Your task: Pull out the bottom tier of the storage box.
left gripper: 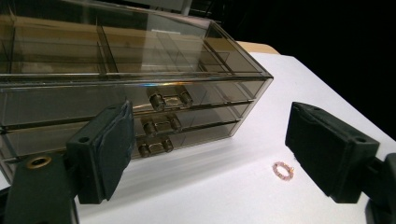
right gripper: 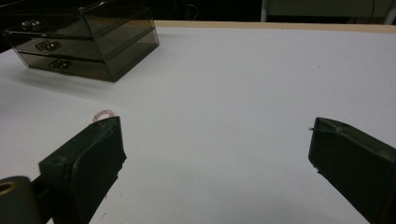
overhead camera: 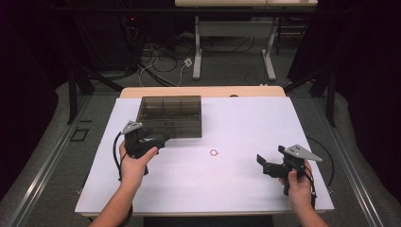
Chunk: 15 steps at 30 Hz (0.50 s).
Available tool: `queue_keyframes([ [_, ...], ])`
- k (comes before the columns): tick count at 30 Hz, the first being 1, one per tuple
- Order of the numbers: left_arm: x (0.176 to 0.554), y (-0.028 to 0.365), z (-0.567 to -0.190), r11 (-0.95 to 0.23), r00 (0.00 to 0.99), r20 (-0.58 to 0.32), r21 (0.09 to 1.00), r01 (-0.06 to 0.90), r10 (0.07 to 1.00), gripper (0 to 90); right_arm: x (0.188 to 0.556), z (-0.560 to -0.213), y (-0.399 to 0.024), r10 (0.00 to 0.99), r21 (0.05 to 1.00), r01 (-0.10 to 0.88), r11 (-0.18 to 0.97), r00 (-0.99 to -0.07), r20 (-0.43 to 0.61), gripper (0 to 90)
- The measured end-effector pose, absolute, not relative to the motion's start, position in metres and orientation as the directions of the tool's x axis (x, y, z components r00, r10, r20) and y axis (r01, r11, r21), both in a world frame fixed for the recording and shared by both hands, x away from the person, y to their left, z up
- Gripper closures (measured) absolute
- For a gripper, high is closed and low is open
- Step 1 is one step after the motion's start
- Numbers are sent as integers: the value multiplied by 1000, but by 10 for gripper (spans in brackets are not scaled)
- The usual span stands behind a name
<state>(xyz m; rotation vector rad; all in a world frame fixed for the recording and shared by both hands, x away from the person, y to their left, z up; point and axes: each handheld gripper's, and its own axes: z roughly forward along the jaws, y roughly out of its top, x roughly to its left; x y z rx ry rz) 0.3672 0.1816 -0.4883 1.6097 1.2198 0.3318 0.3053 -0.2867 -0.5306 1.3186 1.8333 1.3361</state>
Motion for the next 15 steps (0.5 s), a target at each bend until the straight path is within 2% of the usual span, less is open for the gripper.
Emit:
queue_keyframes([
  [7, 375, 177, -492, 91, 421, -387, 816, 571, 820, 231, 305, -531, -287, 908, 915, 400, 42, -397, 132, 34],
  [15, 379, 174, -494, 101, 402, -393, 807, 581, 827, 246, 306, -531, -287, 908, 912, 407, 50, -399, 129, 37],
])
